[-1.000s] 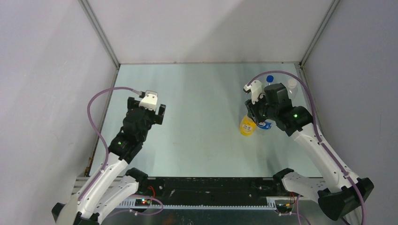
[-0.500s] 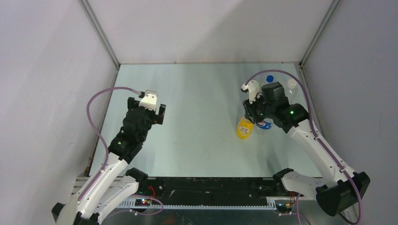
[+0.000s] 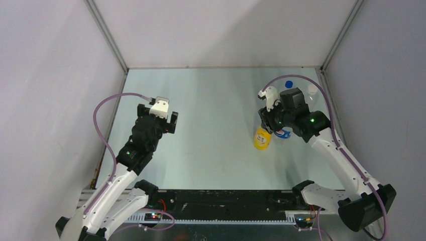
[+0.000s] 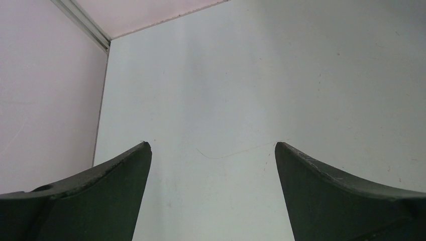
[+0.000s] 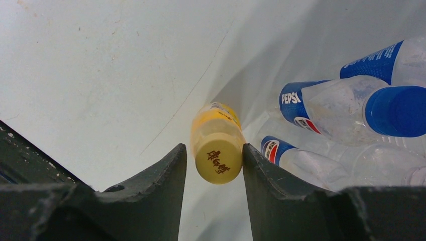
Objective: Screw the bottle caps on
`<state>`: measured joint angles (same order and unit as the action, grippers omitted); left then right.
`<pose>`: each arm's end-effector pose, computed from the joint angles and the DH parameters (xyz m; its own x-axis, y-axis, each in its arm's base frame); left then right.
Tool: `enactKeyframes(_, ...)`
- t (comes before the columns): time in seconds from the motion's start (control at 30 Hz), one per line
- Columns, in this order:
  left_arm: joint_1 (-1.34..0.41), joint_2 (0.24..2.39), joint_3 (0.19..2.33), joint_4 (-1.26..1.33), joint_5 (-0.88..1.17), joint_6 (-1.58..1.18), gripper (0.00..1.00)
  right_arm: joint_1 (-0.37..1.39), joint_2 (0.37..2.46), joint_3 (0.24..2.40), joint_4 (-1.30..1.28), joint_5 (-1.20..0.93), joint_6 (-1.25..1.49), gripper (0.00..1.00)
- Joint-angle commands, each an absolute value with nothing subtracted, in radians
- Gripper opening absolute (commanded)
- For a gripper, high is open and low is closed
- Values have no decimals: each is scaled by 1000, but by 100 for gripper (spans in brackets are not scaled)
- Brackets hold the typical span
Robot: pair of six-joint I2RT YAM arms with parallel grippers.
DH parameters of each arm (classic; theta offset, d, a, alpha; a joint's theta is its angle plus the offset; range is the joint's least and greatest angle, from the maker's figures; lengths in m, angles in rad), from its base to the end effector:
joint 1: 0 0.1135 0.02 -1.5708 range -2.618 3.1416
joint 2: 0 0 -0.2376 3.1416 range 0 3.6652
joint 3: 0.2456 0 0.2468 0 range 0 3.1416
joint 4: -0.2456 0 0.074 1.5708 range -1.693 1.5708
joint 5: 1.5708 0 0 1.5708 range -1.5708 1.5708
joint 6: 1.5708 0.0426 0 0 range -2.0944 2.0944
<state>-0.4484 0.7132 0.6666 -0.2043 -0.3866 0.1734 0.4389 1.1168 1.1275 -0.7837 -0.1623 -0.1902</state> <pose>0.1801 -0.0688 0.2896 -0.2079 0.2773 -0.9380 0.1099 0.9595 0.2593 0.2122 0.1072 0.3086 -0.5216 -0.4510 -0.7242 -0.6341 0.7729 -0.0245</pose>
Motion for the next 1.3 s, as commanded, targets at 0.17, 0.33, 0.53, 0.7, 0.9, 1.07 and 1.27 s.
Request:
enactKeyframes(0.17,-442,708,668,-172,-371,154,100,435,1119,1169,-768,-178,-177,54)
enactKeyframes(0.33,-442,708,669,-172,-372,154,100,436,1116,1169,-764,-162,-176,58)
enactKeyframes(0.53,-442,706,669,-172,-369,153,100,435,1084,1170,-733,-120,-159,63)
enactKeyframes(0.7,-442,697,667,-167,-356,150,100,435,1025,1169,-701,-79,-155,67)
enactKeyframes(0.9,-442,657,689,-187,-352,145,100,435,919,1169,-665,12,-143,72)
enactKeyframes(1.07,-442,583,760,-249,-346,140,100,435,757,1169,-602,196,-90,99)
enactKeyframes(1.27,-442,428,824,-305,-373,152,100,435,557,1146,-560,379,-28,99)
